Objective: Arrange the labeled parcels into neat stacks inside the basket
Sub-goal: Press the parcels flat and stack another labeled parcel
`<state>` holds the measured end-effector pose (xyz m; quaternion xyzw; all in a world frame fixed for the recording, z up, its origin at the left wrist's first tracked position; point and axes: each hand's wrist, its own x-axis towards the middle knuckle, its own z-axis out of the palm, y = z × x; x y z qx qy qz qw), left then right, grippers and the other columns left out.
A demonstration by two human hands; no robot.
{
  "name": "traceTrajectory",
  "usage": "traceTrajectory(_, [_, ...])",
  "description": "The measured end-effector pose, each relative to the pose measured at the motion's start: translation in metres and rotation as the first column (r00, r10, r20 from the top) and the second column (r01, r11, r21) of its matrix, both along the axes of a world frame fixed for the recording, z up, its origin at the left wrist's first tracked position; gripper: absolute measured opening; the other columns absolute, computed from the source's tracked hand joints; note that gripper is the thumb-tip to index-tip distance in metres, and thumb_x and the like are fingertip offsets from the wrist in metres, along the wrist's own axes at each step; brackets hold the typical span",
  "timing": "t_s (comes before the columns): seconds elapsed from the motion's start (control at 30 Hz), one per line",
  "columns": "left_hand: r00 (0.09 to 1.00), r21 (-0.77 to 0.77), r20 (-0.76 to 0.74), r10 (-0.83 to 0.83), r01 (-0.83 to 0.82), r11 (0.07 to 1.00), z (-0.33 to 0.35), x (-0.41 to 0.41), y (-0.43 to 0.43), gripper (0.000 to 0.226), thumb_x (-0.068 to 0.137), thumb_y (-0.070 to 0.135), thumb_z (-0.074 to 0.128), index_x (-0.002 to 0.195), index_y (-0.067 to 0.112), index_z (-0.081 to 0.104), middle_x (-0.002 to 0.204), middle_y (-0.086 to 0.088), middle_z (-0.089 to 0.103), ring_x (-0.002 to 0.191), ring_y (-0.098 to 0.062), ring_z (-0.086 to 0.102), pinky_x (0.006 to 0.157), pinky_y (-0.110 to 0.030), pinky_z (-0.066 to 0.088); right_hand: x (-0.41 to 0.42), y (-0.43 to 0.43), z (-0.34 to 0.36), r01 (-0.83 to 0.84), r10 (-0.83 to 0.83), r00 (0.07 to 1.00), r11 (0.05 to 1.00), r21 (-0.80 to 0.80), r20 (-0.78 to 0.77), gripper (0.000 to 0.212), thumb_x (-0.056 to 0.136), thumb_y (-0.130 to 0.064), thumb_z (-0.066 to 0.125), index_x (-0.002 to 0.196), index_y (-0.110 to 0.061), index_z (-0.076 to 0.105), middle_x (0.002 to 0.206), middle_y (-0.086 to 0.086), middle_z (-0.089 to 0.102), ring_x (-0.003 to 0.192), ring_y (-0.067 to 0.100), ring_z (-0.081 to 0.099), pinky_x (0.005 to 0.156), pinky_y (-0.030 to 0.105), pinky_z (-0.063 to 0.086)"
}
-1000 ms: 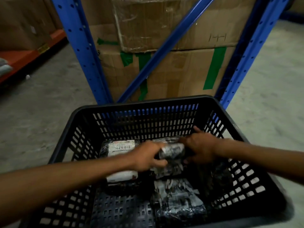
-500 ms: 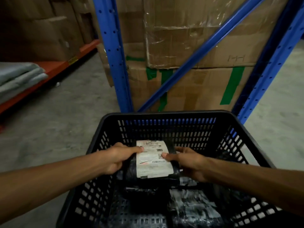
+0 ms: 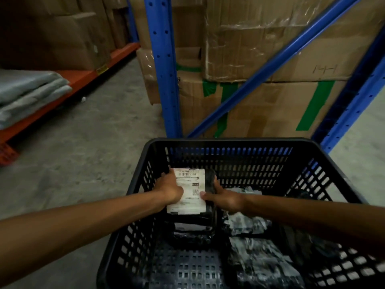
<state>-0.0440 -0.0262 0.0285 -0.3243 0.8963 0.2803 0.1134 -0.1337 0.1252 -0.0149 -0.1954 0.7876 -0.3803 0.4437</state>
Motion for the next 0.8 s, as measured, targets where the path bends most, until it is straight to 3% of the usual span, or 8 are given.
traceTrajectory(0.13, [0.956, -0.111, -0.140, -0.257, 0.243, 0.964, 0.005, -0.003, 0.036, 0.078, 0.093, 0.023, 0.056, 0.159, 0.017, 0.015, 0.168, -0.009, 0.000, 0.155, -0.026, 0.004, 0.125, -0.034, 0.017, -0.032, 0.038, 0.008, 0.011, 0.019, 0.980, 0.989, 0.149, -0.198, 0.075, 0.102, -0.041, 0.046, 0.158, -0.022, -0.001, 0.153, 0.012, 0.044, 0.118, 0.027, 0.055, 0.083, 0.026, 0.043])
traceTrajectory(0.23, [0.821, -0.123, -0.285, -0.495, 0.481, 0.868, 0.001, 0.000, 0.080, 0.073, 0.091, 0.024, 0.056, 0.157, 0.018, 0.026, 0.166, -0.006, 0.017, 0.153, -0.023, 0.019, 0.121, -0.030, 0.021, -0.050, 0.077, 0.020, -0.070, 0.150, 0.935, 0.966, 0.249, -0.320, 0.057, 0.100, -0.013, 0.053, 0.153, -0.016, 0.032, 0.130, 0.019, 0.063, 0.100, 0.027, 0.060, 0.081, 0.033, 0.050])
traceTrajectory(0.3, [0.745, -0.112, -0.228, -0.627, 0.619, 0.777, -0.009, 0.001, 0.106, 0.072, 0.089, 0.020, 0.055, 0.155, 0.011, 0.028, 0.160, -0.010, 0.031, 0.147, -0.027, 0.030, 0.118, -0.033, 0.032, -0.054, 0.103, 0.025, -0.217, 0.394, 0.830, 0.880, 0.422, -0.395, 0.053, 0.095, -0.013, 0.058, 0.146, -0.013, 0.045, 0.139, 0.014, 0.058, 0.122, 0.027, 0.058, 0.102, 0.037, 0.049])
traceTrajectory(0.37, [0.672, -0.168, 0.002, -0.741, 0.731, 0.662, -0.024, -0.002, 0.125, 0.076, 0.086, 0.015, 0.057, 0.153, 0.001, 0.025, 0.156, -0.018, 0.033, 0.144, -0.034, 0.029, 0.118, -0.041, 0.033, -0.050, 0.124, 0.021, -0.294, 0.603, 0.645, 0.763, 0.576, -0.469, 0.055, 0.090, -0.021, 0.062, 0.143, -0.013, 0.047, 0.139, 0.011, 0.059, 0.125, 0.027, 0.058, 0.104, 0.035, 0.047])
traceTrajectory(0.47, [0.523, -0.323, 0.458, -0.719, 0.851, 0.414, -0.054, -0.013, 0.136, 0.078, 0.094, 0.022, 0.052, 0.155, -0.006, 0.011, 0.163, -0.027, 0.006, 0.151, -0.045, 0.000, 0.125, -0.050, 0.004, -0.037, 0.145, -0.008, -0.313, 0.754, 0.488, 0.621, 0.719, -0.439, 0.060, 0.094, -0.019, 0.055, 0.148, -0.003, 0.034, 0.149, 0.020, 0.045, 0.133, 0.034, 0.049, 0.110, 0.037, 0.039])
traceTrajectory(0.53, [0.479, -0.374, 0.624, -0.618, 0.877, 0.302, -0.073, -0.025, 0.139, 0.076, 0.101, 0.034, 0.040, 0.156, -0.004, 0.003, 0.163, -0.028, -0.006, 0.150, -0.048, -0.010, 0.123, -0.055, -0.006, -0.030, 0.152, -0.033, -0.249, 0.822, 0.378, 0.533, 0.808, -0.426, 0.065, 0.100, -0.016, 0.041, 0.154, 0.004, 0.011, 0.162, 0.026, 0.016, 0.149, 0.039, 0.020, 0.121, 0.045, 0.020])
traceTrajectory(0.67, [0.560, -0.380, 0.671, -0.486, 0.823, 0.423, -0.112, -0.043, 0.152, 0.075, 0.104, 0.034, 0.035, 0.154, -0.008, -0.002, 0.161, -0.031, -0.013, 0.147, -0.053, -0.013, 0.120, -0.060, -0.004, -0.023, 0.139, -0.067, -0.208, 0.823, 0.382, 0.519, 0.829, -0.420, 0.058, 0.104, -0.011, 0.020, 0.152, 0.007, -0.006, 0.162, 0.029, -0.008, 0.150, 0.044, -0.008, 0.122, 0.052, 0.002])
traceTrajectory(0.8, [0.649, -0.471, 0.618, -0.443, 0.757, 0.453, -0.134, -0.045, 0.162, 0.070, 0.105, 0.031, 0.035, 0.154, -0.010, 0.005, 0.159, -0.037, -0.008, 0.142, -0.064, -0.006, 0.116, -0.068, 0.009, -0.016, 0.133, -0.077, -0.150, 0.772, 0.426, 0.574, 0.805, -0.472, 0.058, 0.106, -0.014, 0.018, 0.150, 0.011, -0.011, 0.160, 0.032, -0.012, 0.148, 0.049, -0.011, 0.120, 0.057, 0.009])
